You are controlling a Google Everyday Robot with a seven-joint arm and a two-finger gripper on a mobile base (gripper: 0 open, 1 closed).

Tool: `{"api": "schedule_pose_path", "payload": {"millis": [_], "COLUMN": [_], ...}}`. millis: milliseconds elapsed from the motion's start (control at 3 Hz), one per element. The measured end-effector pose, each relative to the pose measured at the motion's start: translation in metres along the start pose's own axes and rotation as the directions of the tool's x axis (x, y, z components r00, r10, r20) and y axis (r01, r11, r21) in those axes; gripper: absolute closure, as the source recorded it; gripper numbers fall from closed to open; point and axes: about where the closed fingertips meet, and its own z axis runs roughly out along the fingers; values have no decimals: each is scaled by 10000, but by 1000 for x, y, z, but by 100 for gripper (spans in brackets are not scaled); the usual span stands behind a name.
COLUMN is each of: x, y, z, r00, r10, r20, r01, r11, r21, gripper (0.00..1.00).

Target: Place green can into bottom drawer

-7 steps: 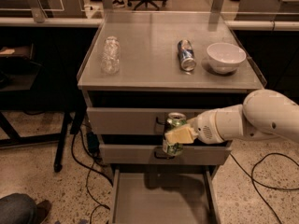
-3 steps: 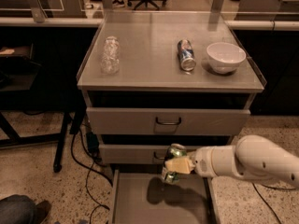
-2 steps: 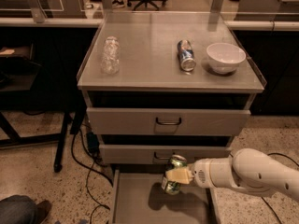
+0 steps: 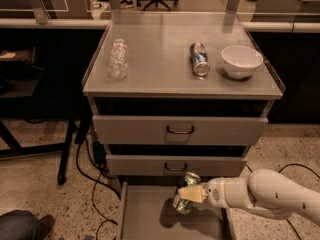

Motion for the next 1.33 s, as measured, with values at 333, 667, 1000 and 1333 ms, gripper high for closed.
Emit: {"api": "schedule_pose_path", "payload": {"millis": [333, 667, 1000, 1333], "x": [21, 37, 41, 52], "y": [-25, -46, -46, -49], "z": [22, 45, 50, 61], "r00": [9938, 9797, 9782, 9707], "r10": [1023, 1880, 1970, 2335], "r20": [428, 700, 652, 568], "r01": [-1001, -1822, -1908, -2261], "r11": [9937, 9798, 9775, 9675], "r21": [-501, -822, -902, -1135], "gripper": [100, 100, 100, 100]}}
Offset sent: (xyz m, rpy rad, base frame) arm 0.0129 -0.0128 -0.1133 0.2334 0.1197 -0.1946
